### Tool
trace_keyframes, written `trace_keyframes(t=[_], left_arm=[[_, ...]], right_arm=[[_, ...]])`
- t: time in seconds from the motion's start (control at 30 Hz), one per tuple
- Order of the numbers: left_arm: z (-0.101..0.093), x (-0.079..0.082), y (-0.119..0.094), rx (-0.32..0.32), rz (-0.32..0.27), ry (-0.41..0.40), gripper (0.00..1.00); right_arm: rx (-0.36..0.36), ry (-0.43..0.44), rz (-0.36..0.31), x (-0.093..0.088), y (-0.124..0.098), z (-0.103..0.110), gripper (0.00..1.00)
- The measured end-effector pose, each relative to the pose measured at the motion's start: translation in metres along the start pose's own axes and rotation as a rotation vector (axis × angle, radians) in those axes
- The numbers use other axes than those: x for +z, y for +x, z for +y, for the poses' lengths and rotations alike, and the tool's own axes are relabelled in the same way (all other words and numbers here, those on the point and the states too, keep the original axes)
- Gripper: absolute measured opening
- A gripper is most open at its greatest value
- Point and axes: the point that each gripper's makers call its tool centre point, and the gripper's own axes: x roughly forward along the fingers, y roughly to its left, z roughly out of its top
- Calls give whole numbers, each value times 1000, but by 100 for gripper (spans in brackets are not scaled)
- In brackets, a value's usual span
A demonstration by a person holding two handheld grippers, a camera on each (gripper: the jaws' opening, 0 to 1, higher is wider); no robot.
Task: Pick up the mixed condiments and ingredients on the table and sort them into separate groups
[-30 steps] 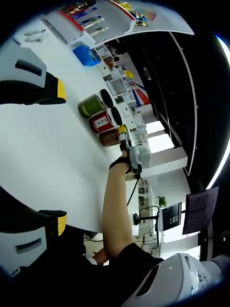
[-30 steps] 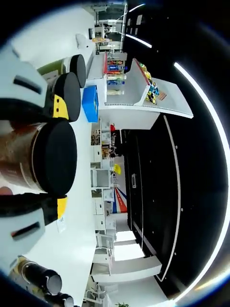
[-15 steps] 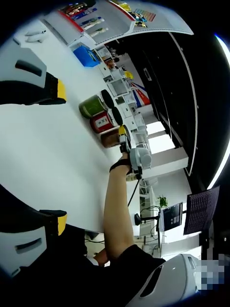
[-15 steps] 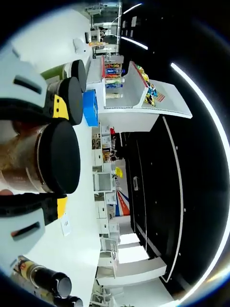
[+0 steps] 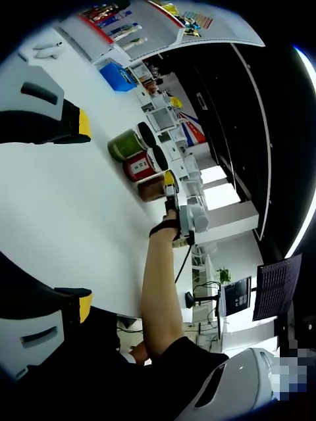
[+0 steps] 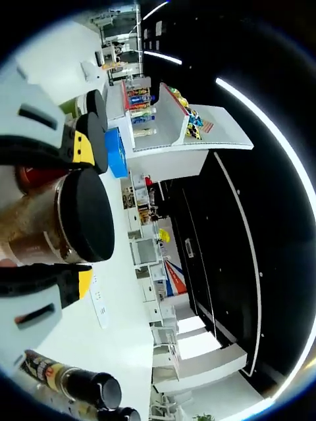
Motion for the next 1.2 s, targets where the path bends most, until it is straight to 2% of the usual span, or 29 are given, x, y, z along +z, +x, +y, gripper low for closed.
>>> trace_keyframes(t=[0.83,0.97,1.1,1.2], left_arm=[[-4,6,1,2,10,23,89],[-5,7,1,0,10,25,89],[-5,6,2,7,19,35,89],[-6,6,2,6,21,37,89]], right_arm=[[0,-29,39,-6,-6,3,52],[9,-56,61,-11,-11,4,51],[8,-135,122,-20,-20,4,49],[14,-157,121,-19,-24,4,49]])
